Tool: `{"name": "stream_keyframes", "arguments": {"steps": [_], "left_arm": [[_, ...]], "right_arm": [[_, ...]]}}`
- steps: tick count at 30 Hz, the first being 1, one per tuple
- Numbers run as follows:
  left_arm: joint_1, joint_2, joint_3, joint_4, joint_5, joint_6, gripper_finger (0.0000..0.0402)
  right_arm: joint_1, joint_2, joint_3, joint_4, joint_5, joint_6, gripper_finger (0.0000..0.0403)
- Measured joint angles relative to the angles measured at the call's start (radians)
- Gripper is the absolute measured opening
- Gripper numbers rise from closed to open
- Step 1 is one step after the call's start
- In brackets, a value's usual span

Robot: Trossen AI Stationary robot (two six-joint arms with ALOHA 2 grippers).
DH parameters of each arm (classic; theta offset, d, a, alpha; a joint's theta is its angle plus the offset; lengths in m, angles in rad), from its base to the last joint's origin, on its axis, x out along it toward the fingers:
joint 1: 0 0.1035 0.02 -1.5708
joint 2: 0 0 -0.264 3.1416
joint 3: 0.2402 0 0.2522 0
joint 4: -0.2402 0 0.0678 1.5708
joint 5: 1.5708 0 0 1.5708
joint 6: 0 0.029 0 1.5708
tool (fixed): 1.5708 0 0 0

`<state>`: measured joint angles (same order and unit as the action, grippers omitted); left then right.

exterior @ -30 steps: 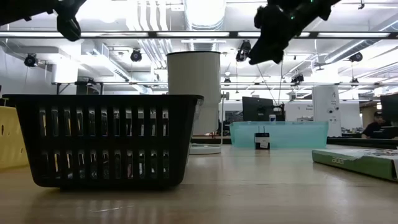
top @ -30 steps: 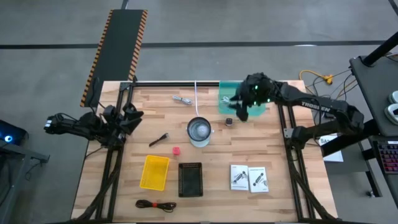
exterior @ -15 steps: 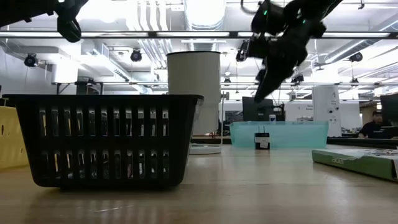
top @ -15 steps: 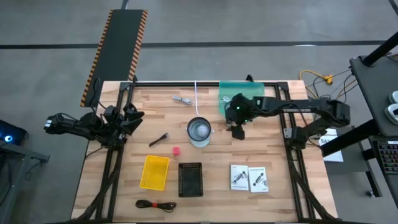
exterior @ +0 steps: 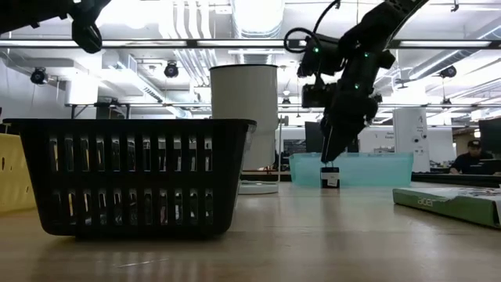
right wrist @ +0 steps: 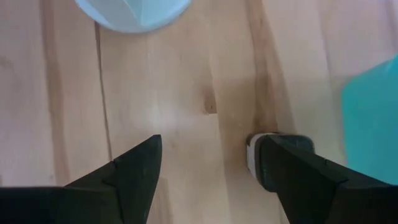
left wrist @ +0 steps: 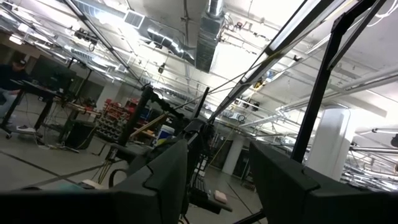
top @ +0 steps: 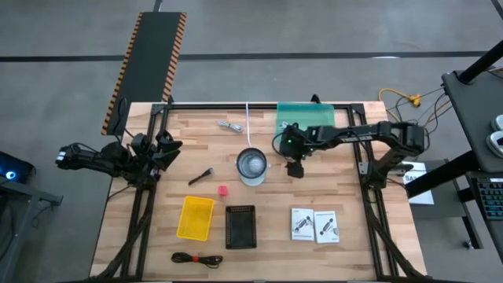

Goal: Pick and place items into bin
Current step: Put the black adapter into the black bin

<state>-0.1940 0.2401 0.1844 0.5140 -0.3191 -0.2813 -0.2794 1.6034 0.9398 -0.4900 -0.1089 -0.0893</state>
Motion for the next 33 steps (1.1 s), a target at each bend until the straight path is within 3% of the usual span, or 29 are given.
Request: {"name": "stream_keyframes", "arguments": {"steps": [9,25,33], "left_arm": [[0.000,0.001,0.000,0.000,0.000,0.000,0.0157],[0.000,0.001,0.000,-0.001,0.000,0.000,0.0157],[0.000,0.001,0.000,-0.001,0.000,0.000,0.0157]], "right_arm": [[-0.004,-0.062,0.007,0.003,0.101,-0.125,0.0267],[-0.056,0.090,0.005,0.008,0.135,-0.151,0.0287],[-0.055,0.115,0.005,0.012,0.137,-0.099,0.0241]]}}
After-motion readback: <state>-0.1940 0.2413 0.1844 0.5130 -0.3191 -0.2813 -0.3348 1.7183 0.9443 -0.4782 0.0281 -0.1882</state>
